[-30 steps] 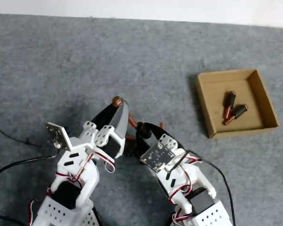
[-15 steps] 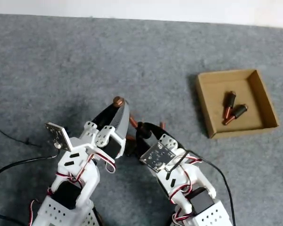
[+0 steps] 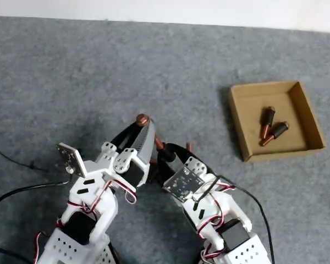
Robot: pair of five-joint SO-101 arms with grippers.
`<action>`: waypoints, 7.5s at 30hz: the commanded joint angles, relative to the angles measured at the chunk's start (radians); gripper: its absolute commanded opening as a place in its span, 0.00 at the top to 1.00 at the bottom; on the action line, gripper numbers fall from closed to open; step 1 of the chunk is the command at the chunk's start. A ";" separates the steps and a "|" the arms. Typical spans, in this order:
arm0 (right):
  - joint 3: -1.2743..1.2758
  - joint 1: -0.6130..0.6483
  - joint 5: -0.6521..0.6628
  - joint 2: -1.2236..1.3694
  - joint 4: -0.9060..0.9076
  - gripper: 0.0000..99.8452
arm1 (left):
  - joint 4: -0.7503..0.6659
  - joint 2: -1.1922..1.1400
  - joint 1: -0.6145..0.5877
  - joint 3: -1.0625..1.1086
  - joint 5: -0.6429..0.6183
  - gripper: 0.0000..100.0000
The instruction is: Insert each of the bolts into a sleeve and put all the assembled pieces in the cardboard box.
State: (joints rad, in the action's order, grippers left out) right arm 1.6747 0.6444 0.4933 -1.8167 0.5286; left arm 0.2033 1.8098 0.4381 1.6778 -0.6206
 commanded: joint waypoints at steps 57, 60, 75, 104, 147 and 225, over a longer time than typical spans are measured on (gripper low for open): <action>0.093 -0.214 -0.046 -0.016 -0.108 1.00 | 0.044 0.008 -0.286 0.018 -0.138 0.88; 0.093 -0.266 -0.109 -0.021 -0.111 1.00 | 0.046 0.008 -0.251 0.018 -0.032 0.90; 0.093 -0.473 -0.218 -0.013 -0.113 1.00 | 0.213 0.008 -0.314 0.018 0.365 0.99; 0.090 -0.693 -0.124 -0.012 -0.246 1.00 | 0.327 0.007 -0.427 0.018 0.423 0.99; -1.036 -0.951 -0.269 1.695 -0.245 0.99 | 0.328 0.007 -0.421 0.018 0.423 0.99; -0.694 0.128 -0.410 1.478 0.208 0.76 | 0.324 0.016 -0.568 0.015 0.416 0.99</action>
State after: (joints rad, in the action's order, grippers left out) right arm 0.9766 0.8178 0.0852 -0.3268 0.7833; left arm 0.5317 1.8098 -0.1174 1.6778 -0.2018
